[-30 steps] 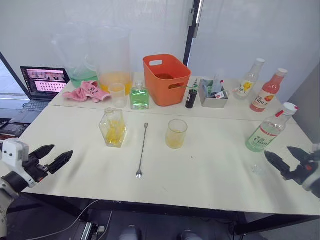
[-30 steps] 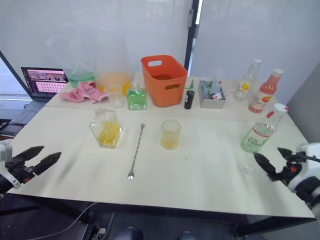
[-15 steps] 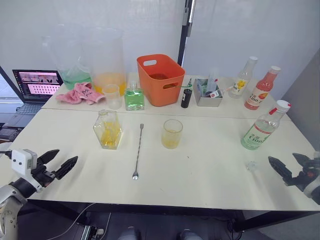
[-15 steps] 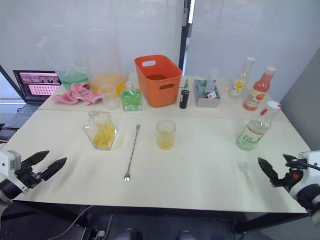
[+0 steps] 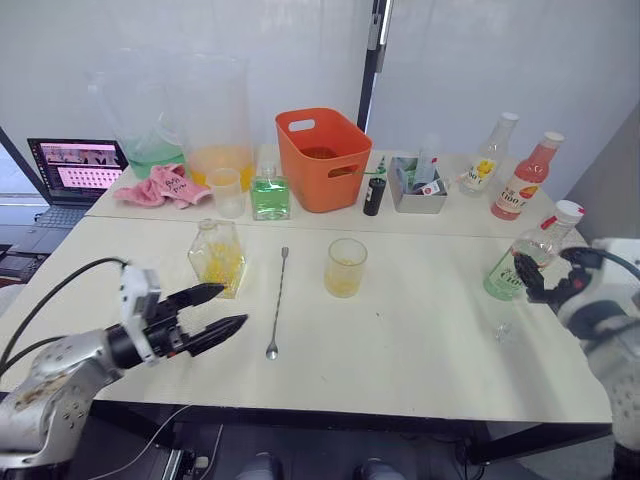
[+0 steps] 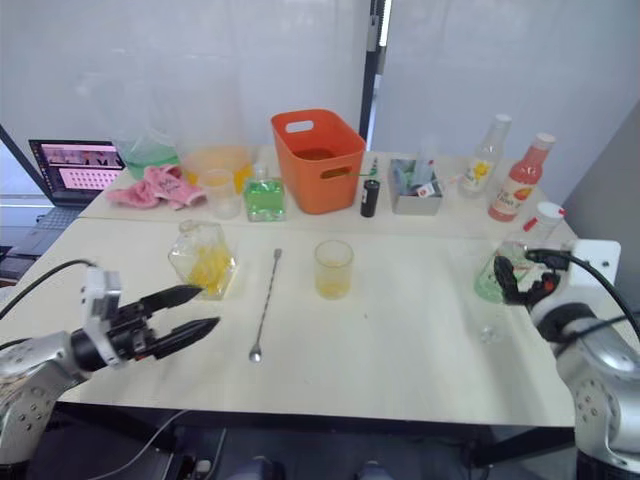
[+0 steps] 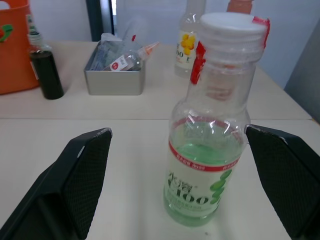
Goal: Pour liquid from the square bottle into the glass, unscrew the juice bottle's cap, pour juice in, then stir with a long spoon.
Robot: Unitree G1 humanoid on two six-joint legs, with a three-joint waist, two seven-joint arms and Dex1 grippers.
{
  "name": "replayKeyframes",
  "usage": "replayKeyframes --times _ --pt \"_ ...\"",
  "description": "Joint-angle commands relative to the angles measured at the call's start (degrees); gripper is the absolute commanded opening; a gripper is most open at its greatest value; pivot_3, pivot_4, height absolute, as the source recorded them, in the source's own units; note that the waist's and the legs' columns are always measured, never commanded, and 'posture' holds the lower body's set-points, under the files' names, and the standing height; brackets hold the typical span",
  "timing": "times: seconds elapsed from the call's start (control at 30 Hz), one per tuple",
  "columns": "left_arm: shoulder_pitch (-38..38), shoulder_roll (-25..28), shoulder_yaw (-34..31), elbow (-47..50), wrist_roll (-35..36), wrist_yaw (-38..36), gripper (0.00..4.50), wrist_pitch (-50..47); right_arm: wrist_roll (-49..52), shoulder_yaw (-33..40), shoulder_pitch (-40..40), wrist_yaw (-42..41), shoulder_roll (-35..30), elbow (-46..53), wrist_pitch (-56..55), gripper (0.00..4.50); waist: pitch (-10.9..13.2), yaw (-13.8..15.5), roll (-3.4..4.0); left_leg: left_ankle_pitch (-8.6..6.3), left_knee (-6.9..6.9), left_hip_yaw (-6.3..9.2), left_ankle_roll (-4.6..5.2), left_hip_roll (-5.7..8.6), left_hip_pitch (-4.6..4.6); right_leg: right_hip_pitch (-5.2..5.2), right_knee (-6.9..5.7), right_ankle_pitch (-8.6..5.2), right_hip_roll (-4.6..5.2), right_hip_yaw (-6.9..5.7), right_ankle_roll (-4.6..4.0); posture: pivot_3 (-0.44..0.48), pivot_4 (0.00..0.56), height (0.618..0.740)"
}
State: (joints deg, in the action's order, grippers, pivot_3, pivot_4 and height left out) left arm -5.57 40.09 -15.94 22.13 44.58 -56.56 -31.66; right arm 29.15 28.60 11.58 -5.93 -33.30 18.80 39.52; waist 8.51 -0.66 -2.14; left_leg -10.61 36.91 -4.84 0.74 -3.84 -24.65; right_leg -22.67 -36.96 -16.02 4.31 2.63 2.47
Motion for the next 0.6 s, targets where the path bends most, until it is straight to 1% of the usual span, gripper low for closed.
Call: replayKeyframes --times 0.03,0.17,0.27,0.43,0.6 --pt "-4.45 0.19 3.08 3.86 3.18 0.65 4.48 -2.72 -2.16 1.18 3.82 1.43 -1.06 -4.12 -0.85 4.5 0.0 -0.03 0.0 0.0 0.0 0.0 0.0 0.01 -0.02 0.0 0.0 -0.02 -0.02 0.02 0.04 0.0 0.15 0.739" --pt "-8.2 0.6 6.26 4.83 4.74 0.38 4.48 -5.43 -1.98 1.93 8.45 -0.24 -2.13 -9.82 -1.79 4.5 0.0 -0.16 0.0 0.01 -0.02 0.01 0.01 0.03 -0.01 0.0 -0.03 -0.06 -0.07 0.09 0.1 0.0 0.15 0.739" --pt "-9.8 0.05 7.86 5.23 5.7 0.4 4.48 -6.51 -2.51 0.95 10.61 -2.47 -4.13 -12.18 -1.86 4.5 0.01 -0.23 0.02 0.01 -0.02 0.01 0.02 0.02 0.0 0.0 -0.04 -0.07 -0.11 0.13 0.11 0.0 0.15 0.739" --pt "-10.87 -0.37 9.46 5.65 6.1 1.05 4.48 -6.78 -2.68 0.33 12.71 -5.23 -5.43 -15.94 -2.21 4.5 0.01 -0.19 0.02 0.01 -0.02 0.01 0.02 0.02 0.0 0.01 -0.03 -0.07 -0.11 0.14 0.12 0.0 0.15 0.739" --pt "-10.91 -1.18 10.03 6.03 5.61 2.02 4.48 -6.51 -4.0 -1.22 16.48 -8.07 -6.31 -21.33 -4.12 4.5 0.01 -0.19 0.02 0.01 -0.02 -0.01 0.03 0.03 0.0 0.0 -0.03 -0.07 -0.11 0.16 0.12 0.0 0.15 0.739"
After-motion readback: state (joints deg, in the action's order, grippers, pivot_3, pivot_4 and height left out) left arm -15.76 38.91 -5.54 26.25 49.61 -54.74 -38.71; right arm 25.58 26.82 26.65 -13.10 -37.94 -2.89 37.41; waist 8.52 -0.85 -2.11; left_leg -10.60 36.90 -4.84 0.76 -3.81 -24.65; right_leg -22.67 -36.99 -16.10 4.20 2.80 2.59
